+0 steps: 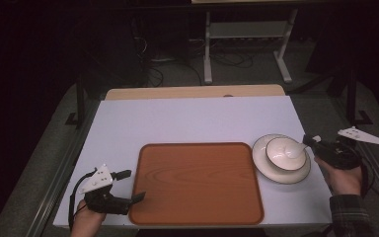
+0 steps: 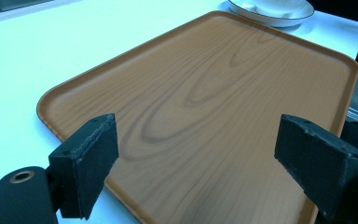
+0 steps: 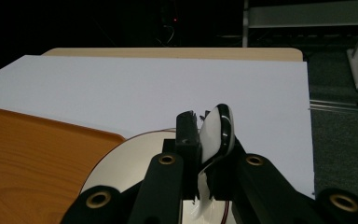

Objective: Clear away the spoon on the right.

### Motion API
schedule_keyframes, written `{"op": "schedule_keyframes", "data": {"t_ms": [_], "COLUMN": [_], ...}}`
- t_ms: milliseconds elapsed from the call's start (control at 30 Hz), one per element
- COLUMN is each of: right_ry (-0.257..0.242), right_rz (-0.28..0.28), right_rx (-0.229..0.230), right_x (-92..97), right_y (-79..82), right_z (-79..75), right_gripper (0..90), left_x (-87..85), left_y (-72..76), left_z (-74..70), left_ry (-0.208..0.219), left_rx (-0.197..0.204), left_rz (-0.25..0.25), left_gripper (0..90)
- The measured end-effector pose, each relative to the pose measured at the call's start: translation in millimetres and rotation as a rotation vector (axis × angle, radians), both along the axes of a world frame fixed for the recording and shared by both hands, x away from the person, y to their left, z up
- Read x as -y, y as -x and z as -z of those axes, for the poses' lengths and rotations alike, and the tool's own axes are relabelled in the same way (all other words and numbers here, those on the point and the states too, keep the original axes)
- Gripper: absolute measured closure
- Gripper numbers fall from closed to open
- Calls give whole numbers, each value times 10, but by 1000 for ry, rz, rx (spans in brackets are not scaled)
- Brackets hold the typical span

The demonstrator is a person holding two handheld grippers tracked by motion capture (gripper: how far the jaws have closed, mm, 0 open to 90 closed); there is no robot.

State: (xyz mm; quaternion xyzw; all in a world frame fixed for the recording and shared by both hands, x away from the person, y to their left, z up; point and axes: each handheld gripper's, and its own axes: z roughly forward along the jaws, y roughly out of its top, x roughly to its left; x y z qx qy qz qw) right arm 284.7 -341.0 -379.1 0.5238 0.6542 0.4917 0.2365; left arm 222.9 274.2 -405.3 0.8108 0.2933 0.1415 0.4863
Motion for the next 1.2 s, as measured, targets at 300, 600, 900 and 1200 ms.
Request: {"op": "schedule_keyframes", "data": {"t_ms": [300, 600, 900, 1200], "right_ry": [5, 24, 23, 56], "right_rz": [-23, -59, -147, -248], "right_rx": [37, 53, 76, 83], "right_x": [-33, -139, -327, -602], "right_y": [30, 70, 141, 183], "right_z": [-150, -274, -417, -505], "right_gripper": [836, 836, 836, 836], "left_x": [0, 5, 9, 6], "left_y": [-4, -3, 4, 4], "left_z": [1, 4, 2, -5], "left_ry": [5, 3, 2, 2], "left_rx": [2, -1, 1, 6], "left_rz": [0, 5, 9, 9], "left_gripper": [131, 131, 131, 131]}}
